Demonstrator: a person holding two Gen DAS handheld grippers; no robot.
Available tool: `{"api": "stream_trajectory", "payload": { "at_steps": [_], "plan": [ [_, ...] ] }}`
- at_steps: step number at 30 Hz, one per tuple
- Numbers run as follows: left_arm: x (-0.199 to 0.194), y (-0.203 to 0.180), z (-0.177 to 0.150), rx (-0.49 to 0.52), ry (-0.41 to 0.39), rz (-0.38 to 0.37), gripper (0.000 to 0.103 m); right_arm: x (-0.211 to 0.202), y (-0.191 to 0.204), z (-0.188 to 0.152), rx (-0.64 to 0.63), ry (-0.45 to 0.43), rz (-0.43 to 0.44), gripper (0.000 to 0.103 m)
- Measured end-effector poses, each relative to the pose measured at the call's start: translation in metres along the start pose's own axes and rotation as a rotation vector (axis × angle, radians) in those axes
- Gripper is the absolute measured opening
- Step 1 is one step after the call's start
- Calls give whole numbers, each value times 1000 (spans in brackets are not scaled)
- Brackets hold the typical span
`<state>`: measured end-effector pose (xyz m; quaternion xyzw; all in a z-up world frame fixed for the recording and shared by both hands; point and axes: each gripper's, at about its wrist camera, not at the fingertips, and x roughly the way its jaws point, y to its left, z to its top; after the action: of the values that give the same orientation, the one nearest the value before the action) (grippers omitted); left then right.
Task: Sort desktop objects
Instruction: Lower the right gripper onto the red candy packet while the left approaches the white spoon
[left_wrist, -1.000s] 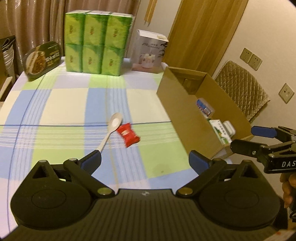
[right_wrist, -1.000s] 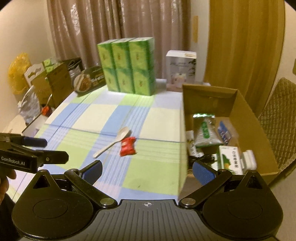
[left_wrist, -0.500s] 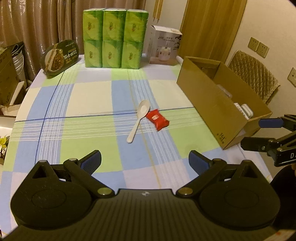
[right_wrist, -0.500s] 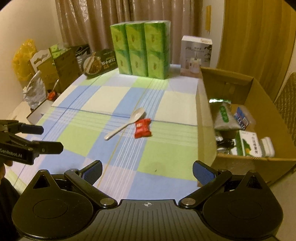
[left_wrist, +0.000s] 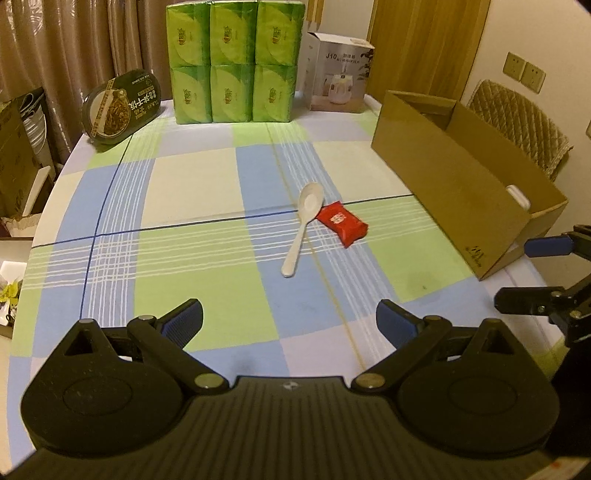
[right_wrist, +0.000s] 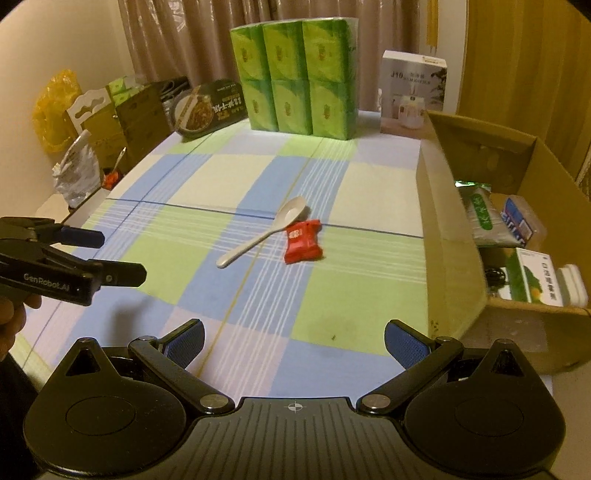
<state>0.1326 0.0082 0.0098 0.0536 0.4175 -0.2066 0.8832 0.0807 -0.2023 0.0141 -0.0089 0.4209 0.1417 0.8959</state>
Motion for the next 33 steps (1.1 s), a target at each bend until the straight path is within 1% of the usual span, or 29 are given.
{"api": "stream_trajectory", "payload": {
  "at_steps": [3,13,16,18,22,25,30,32,33],
  "plan": [
    [13,3,3,4,6,3,98,13,-3,2,2,4,2,101],
    [62,15,19,85,15,13,94,60,-7,14,-24,13,33,101],
    [77,17,22,108,16,-5,93,74,-12,20,-33,10,39,101],
    [87,17,24,117,13,-31,92,82,-16,25,-36,6,43,100],
    [107,14,23,139,11,-54,87,100,-25,34,-38,10,48,80],
    [117,12,22,152,4,-76,80,115,-33,38,-25,13,55,72],
    [132,8,22,182,15,-103,67,131,-37,47,-11,17,88,64],
    [137,5,23,203,12,-97,62,138,-39,52,-8,24,108,61],
    [139,4,24,214,8,-92,54,141,-41,55,-8,25,113,60]
  ]
}}
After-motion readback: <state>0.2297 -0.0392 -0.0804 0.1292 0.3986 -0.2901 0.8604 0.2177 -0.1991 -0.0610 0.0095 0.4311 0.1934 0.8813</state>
